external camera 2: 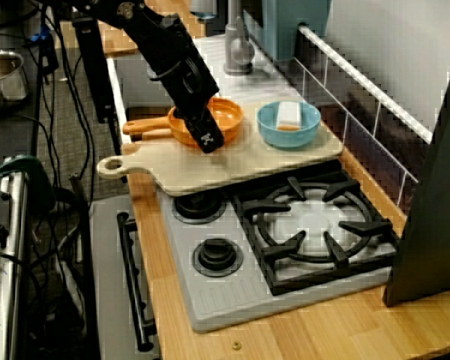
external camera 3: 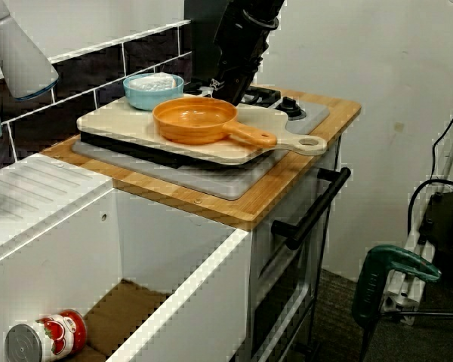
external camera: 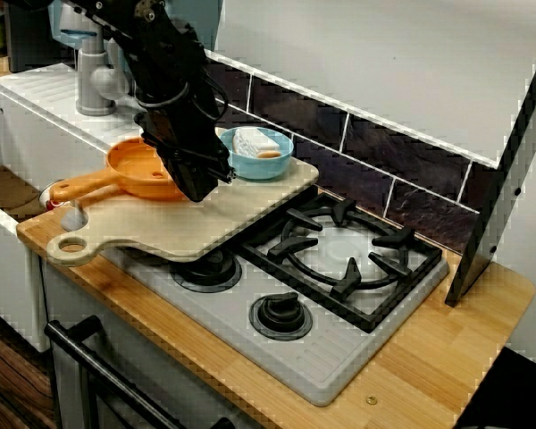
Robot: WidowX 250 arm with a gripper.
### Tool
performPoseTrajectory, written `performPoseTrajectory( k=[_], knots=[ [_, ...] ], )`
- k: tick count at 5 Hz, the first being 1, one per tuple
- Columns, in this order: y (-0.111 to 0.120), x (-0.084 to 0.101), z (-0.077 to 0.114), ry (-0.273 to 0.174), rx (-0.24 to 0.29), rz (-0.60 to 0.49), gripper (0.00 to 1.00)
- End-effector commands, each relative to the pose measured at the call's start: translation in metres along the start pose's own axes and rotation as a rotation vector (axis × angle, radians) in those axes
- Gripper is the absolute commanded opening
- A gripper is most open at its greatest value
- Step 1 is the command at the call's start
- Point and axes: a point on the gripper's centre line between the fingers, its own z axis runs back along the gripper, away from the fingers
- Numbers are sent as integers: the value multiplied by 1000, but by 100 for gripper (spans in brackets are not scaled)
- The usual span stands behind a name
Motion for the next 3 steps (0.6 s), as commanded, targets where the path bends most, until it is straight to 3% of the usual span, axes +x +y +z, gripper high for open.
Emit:
performPoseTrajectory(
  k=[1, 3],
  knots=[
    [40, 7, 15, -97, 43, 50, 0],
    [88, 8, 32, -134, 58, 129, 0]
  ],
)
